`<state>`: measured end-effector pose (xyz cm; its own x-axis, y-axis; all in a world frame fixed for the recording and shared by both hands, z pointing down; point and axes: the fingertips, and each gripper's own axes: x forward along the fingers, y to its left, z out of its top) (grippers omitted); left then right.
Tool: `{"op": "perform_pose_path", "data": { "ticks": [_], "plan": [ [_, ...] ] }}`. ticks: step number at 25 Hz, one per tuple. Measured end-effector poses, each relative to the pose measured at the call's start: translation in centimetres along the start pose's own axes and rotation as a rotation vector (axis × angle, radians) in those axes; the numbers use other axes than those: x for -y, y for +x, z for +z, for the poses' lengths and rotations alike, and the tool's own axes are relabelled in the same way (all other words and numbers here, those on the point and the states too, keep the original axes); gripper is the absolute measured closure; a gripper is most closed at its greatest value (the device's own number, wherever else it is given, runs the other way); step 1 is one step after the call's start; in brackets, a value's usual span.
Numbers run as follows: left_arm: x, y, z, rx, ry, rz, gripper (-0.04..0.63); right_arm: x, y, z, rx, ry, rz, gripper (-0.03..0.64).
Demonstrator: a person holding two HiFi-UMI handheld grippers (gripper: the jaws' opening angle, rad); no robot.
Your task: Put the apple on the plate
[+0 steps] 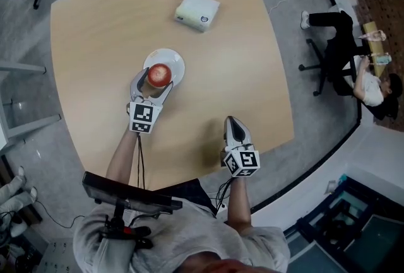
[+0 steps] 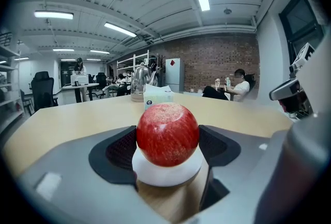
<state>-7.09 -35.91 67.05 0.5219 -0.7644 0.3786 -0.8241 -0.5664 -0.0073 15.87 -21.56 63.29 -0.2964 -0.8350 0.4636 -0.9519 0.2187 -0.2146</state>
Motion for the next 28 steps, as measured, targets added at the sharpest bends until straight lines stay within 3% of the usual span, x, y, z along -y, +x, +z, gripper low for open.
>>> {"op": "perform_pose_path", "data": {
  "ticks": [10,28],
  "plan": [
    [0.1,0.8,-0.7,-0.081,0.080,0.023,0.196,0.2,0.1,0.6,0.003,0.007,-0.001,0.611],
    [-0.3,3.0,-2.0,-0.070,0.030,0.019,0.196,1.0,1.4,0.1,0.000,0.006,-0.008,0.611]
  ]
}}
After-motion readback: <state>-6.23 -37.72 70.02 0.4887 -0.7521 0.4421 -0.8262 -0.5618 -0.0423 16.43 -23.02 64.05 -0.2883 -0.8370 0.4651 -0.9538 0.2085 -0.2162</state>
